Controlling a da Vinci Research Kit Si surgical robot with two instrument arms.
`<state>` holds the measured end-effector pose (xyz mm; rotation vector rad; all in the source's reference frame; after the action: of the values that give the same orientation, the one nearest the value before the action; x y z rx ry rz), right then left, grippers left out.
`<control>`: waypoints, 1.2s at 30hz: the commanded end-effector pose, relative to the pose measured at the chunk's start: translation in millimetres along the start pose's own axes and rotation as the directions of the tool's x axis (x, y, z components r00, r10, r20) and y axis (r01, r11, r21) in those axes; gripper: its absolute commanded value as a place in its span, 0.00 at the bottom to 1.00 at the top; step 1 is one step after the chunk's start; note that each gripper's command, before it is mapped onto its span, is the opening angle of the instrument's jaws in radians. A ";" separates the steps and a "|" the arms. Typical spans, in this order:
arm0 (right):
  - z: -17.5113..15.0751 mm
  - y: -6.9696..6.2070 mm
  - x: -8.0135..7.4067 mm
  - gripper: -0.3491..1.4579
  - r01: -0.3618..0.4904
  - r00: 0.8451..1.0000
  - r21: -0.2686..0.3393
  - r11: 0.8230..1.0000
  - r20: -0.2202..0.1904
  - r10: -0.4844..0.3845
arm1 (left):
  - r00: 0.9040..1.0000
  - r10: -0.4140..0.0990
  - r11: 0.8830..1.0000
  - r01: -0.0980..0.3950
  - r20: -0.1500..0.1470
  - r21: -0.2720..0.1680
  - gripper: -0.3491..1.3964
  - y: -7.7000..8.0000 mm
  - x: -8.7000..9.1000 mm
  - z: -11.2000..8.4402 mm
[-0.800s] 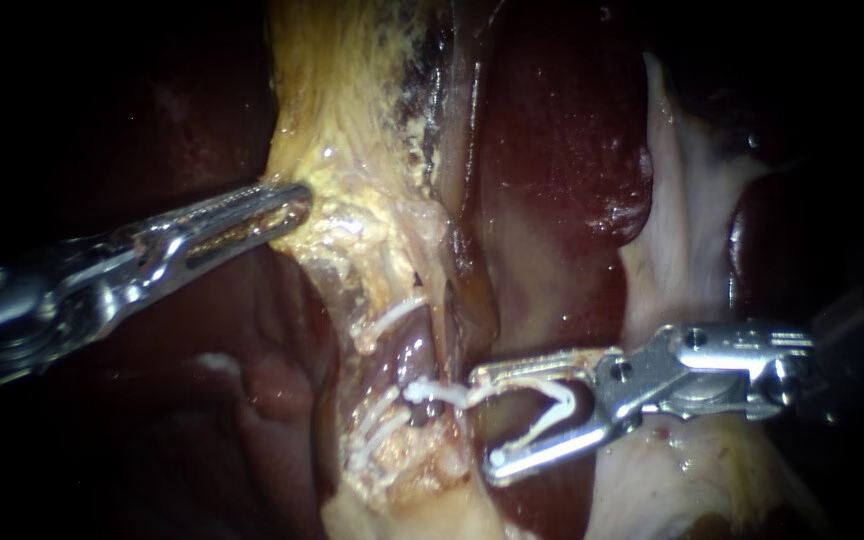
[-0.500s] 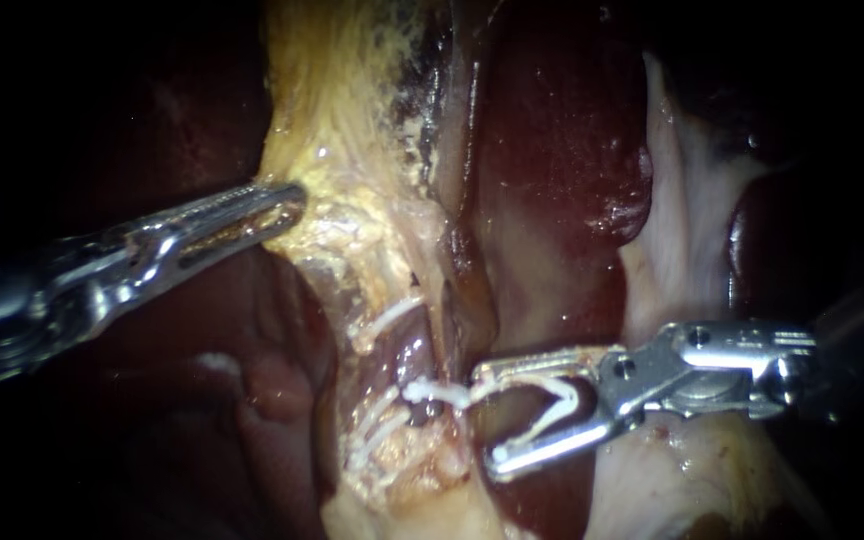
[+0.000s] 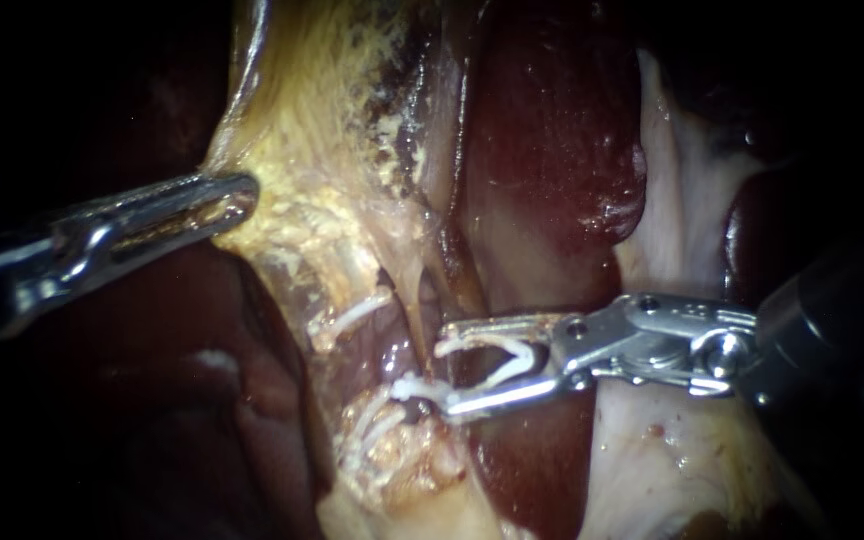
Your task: Clipping second clip right tube
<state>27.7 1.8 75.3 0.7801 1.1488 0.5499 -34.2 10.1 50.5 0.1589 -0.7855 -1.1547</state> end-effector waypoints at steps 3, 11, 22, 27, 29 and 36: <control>0.4 0.8 -0.3 0.49 -0.011 1.000 -0.016 1.000 0.000 0.011 | 1.000 0.000 1.000 0.000 0.001 -0.003 0.00 -0.2 0.0 -0.1; 0.8 1.8 -0.5 0.49 -0.024 1.000 -0.034 0.999 0.009 0.024 | 1.000 -0.008 1.000 0.008 0.001 -0.006 0.00 -0.6 0.0 -0.3; 0.3 2.6 -1.5 0.49 -0.031 0.998 -0.061 0.998 0.043 0.034 | 1.000 -0.008 1.000 0.008 0.002 -0.007 0.00 -0.8 -0.1 -0.5; 0.6 2.7 -1.5 0.49 -0.031 0.999 -0.063 0.998 0.042 0.034 | 1.000 -0.009 1.000 0.009 0.002 -0.008 0.00 -0.9 -0.1 -0.5; 0.9 2.8 -1.4 0.49 -0.032 0.999 -0.064 0.997 0.042 0.034 | 1.000 -0.009 1.000 0.009 0.002 -0.008 0.00 -1.0 -0.1 -0.6; 3.1 2.8 -1.5 0.49 -0.029 0.999 -0.062 0.998 0.043 0.031 | 1.000 -0.010 1.000 0.010 0.005 -0.009 0.00 -1.2 0.0 -0.6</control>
<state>30.4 1.6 79.2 0.7559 1.0765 0.5860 -34.7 9.5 49.4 0.1515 -0.7838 -1.1689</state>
